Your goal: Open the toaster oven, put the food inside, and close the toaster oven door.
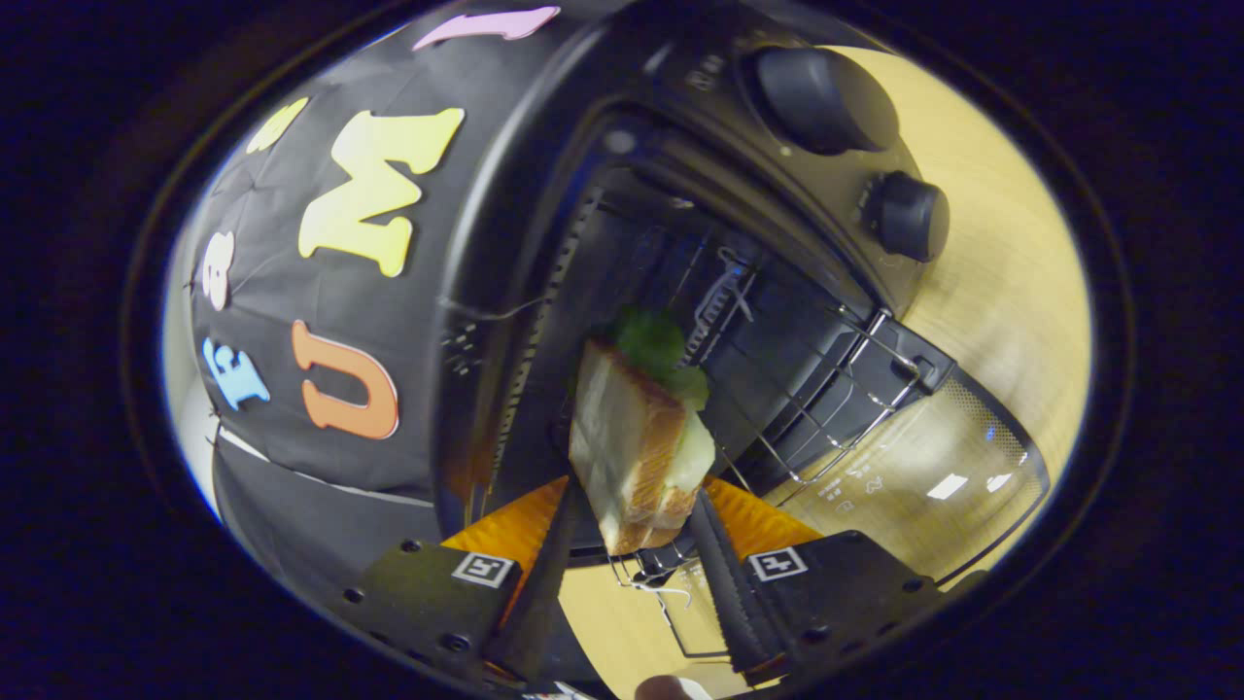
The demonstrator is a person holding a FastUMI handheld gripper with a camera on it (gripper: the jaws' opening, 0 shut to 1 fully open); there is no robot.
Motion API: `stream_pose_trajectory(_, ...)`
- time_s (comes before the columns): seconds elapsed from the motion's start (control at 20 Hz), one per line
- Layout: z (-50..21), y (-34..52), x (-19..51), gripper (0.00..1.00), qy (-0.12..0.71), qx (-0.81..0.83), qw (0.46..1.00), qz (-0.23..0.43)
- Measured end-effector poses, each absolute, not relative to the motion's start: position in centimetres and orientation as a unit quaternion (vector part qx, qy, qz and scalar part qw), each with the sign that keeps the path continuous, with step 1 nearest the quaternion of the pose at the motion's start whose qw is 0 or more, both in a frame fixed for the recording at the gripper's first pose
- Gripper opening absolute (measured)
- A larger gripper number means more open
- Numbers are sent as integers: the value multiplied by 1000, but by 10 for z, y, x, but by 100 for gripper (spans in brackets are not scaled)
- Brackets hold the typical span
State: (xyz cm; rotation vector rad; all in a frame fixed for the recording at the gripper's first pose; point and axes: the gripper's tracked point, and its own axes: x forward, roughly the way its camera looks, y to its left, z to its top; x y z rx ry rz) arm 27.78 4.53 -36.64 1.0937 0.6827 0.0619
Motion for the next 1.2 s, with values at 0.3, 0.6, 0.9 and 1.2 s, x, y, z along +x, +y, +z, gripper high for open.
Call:
stream_pose_trajectory(0.3, -352, 44, 244, 94, 347, 426, 835, 23)
stream_pose_trajectory(0.6, -298, 38, 183, 94, 330, 319, 887, 46)
stream_pose_trajectory(0.9, -273, 29, 114, 97, 326, 193, 925, 33)
stream_pose_trajectory(1.2, -273, 30, 62, 98, 323, 86, 942, 42)
